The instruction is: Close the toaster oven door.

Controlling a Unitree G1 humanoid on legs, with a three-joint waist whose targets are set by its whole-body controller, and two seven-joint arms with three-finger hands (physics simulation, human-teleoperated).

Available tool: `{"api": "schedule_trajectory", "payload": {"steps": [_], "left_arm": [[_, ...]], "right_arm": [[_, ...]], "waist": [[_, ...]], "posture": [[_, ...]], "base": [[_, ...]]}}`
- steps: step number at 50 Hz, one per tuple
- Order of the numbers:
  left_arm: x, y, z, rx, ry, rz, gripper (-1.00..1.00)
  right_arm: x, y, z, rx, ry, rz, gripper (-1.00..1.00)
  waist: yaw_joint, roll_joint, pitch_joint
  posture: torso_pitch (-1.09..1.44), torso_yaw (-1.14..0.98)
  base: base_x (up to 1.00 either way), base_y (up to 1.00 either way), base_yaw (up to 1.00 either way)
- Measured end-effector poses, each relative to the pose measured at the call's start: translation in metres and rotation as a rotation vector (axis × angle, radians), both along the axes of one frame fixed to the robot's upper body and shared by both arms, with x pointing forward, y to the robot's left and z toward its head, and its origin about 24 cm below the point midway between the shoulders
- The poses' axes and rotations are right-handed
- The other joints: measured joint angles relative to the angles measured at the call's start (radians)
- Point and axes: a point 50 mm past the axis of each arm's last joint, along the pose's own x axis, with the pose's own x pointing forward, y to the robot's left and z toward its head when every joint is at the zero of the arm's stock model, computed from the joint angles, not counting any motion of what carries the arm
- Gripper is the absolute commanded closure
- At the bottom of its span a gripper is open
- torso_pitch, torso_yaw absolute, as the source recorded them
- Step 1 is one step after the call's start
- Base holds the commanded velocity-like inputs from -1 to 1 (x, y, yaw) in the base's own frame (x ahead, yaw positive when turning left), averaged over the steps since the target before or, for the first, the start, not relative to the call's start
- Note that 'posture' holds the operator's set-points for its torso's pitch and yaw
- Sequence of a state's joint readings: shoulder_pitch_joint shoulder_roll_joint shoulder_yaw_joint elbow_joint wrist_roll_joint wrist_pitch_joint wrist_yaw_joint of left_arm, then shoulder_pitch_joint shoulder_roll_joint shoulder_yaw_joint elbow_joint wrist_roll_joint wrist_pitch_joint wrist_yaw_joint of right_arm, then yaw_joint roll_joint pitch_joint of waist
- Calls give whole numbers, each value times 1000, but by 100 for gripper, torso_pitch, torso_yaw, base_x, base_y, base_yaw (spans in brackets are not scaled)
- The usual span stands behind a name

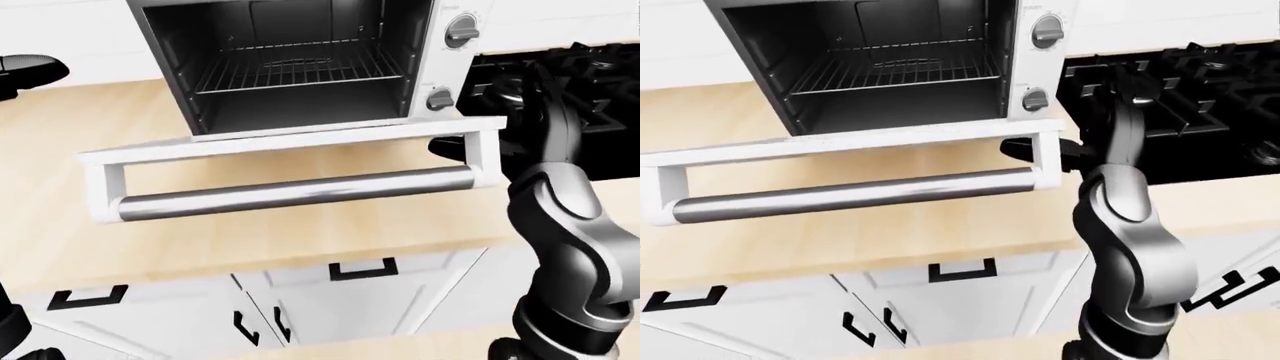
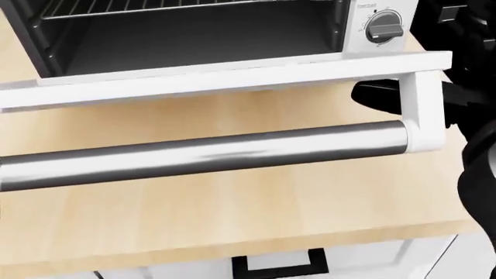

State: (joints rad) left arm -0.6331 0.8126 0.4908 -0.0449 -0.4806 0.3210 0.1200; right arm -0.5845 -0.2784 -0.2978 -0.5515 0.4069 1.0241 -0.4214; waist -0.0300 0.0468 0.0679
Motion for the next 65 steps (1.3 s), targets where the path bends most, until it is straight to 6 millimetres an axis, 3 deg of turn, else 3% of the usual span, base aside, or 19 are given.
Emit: {"api": "schedule_trajectory", "payload": {"steps": [12,28,48,57,65], "left_arm": [[0,2,0,-6,2,6,-100],[1,2,-3,-9,4,7,-100],[-4,19,1,-3,-27,84,-100],[-8,34,-3,-1,6,111,-100],[-5,31,-15,38,57,56,-100]], "right_arm": [[7,-2,21,-23,-49,-44,-100],[22,4,53,-57,-161,-19,-100],[27,3,59,-64,-175,-25,-100],[27,2,60,-63,-175,-29,-100],[27,2,60,-62,-175,-32,-100]], "waist": [[8,-4,7],[9,-13,0],[14,-13,5],[16,-11,7],[17,-6,6]], "posture": [[0,0],[0,0],[0,0],[0,0],[0,0]], "base": [[0,0,0],[0,0,0],[0,0,0],[0,0,0],[0,0,0]]}}
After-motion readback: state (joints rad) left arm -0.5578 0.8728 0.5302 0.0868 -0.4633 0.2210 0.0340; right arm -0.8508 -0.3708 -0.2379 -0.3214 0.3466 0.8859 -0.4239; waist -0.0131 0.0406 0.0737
